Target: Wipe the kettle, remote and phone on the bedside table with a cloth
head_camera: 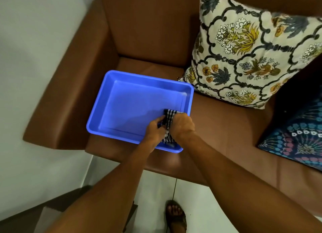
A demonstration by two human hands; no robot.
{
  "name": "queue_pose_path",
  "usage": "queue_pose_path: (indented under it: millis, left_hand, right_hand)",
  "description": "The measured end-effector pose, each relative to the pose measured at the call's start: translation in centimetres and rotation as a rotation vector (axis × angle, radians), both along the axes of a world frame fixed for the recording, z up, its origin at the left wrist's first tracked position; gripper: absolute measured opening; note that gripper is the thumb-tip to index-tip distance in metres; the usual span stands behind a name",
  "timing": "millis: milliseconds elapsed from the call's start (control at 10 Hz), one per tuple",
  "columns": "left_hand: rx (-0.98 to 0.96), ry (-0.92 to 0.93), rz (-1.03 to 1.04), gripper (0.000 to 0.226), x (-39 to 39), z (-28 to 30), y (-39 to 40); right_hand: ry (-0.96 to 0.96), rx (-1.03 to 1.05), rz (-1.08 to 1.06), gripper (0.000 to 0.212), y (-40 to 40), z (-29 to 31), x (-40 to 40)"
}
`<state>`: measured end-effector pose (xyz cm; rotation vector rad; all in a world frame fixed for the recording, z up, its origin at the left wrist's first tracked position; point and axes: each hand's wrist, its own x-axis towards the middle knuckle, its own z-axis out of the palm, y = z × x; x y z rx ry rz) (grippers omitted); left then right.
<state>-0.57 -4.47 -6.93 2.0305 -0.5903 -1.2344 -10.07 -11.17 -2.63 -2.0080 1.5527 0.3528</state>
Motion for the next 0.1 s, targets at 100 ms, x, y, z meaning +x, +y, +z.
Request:
queue_pose_path:
  millis: [100]
  left_hand:
    - [-0.021, -0.047, -0.083, 0.039, 0.06, 0.67, 0.27]
  right_hand:
    - [0.043, -0.024, 0.043, 0.025, 0.19, 1.06, 0.84]
